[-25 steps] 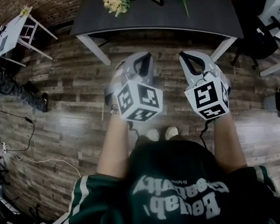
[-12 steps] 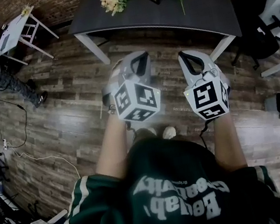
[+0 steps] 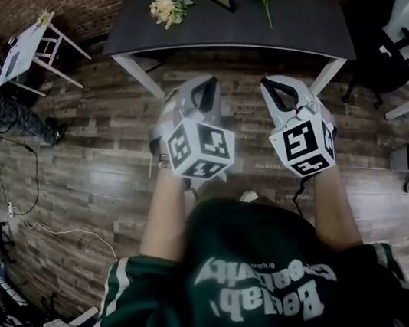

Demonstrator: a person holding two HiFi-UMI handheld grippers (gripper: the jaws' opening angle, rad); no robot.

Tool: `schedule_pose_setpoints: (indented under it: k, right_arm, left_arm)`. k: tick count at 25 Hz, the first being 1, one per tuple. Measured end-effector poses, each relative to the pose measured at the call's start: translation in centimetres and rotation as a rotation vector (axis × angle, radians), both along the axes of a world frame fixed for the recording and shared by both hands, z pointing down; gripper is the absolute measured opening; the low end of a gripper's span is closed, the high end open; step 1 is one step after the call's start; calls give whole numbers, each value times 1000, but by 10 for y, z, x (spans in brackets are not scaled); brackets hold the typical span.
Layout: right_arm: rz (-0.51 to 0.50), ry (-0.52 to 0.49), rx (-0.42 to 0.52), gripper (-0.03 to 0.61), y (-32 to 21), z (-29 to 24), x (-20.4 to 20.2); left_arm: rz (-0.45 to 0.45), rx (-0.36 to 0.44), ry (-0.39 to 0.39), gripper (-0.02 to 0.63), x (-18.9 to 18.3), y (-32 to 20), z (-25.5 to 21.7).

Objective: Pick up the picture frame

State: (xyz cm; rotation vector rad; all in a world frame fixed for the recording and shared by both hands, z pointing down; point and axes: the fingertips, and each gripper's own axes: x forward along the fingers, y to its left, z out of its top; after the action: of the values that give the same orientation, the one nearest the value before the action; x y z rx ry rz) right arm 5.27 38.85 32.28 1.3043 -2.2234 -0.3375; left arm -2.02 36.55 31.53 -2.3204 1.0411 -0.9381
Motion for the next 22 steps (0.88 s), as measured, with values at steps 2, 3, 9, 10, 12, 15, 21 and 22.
schedule_pose_setpoints:
  k: [2,3,9,10,12,15,21,22]
  right_arm:
    - [-9,0,1,6,-9,0,-1]
    - [-15,-1,2,6,-14,0,-2]
    - [-27,-5,7,6,-49,6,-8]
    - [-28,-4,6,6,-56,6,-9]
    - [-35,-1,9,6,-69,7,-13]
    - [-30,15,16,6,-92,9,-18]
    - [1,6,24,6,-141,7,-21]
    - [4,6,20,6,-149,7,-22]
  left_arm:
    - [-4,3,1,3,0,-9,-1]
    - [-6,4,3,3,0,-14,0]
    - [-12,5,9,3,-4,-49,7]
    - [-11,4,11,3,-5,-56,8]
    - [-6,3,16,3,-7,-72,11]
    - [7,-1,27,3,-11,-99,15]
    - [38,-8,41,3,-12,-152,16]
    - [41,-9,48,3,-12,-161,13]
